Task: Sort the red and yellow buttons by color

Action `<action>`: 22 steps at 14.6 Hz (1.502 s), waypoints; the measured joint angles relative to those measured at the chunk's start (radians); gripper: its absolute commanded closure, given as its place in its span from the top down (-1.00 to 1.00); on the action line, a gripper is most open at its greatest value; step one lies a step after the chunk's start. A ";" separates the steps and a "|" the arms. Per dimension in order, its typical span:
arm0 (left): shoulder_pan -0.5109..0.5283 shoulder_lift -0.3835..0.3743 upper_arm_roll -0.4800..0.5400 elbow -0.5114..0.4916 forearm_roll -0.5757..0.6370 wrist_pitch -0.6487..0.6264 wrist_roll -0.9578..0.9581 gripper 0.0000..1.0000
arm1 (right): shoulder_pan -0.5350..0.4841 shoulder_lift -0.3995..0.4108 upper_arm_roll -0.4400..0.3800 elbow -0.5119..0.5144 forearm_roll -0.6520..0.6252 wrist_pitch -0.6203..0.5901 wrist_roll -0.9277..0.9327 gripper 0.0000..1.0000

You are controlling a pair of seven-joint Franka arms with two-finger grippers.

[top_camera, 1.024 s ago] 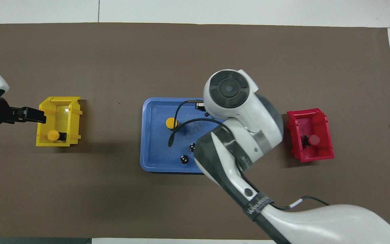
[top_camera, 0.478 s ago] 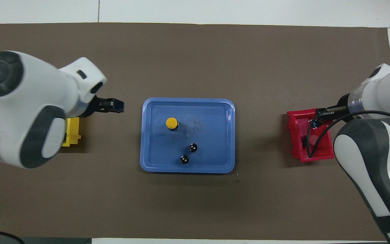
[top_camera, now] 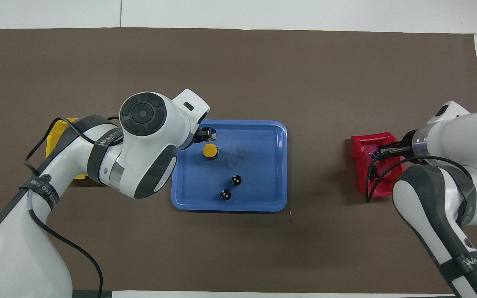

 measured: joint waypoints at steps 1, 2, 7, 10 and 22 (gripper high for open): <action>-0.011 0.002 0.000 0.000 0.000 0.005 -0.013 1.00 | -0.001 0.003 0.000 -0.016 0.000 0.030 0.000 -0.58; -0.022 0.006 0.000 0.000 0.000 0.011 -0.027 1.00 | -0.001 0.006 0.000 -0.035 0.001 0.061 0.000 -0.57; -0.062 0.061 0.001 0.000 0.000 0.055 -0.087 -0.95 | -0.002 0.041 0.000 -0.088 0.001 0.157 0.000 0.74; -0.062 0.067 0.006 0.001 0.000 0.056 -0.150 -0.97 | -0.003 0.042 0.000 -0.070 0.001 0.121 0.000 1.00; 0.063 0.020 0.057 0.207 0.073 -0.268 -0.019 -0.97 | -0.055 -0.066 -0.010 0.505 0.002 -0.760 0.000 1.00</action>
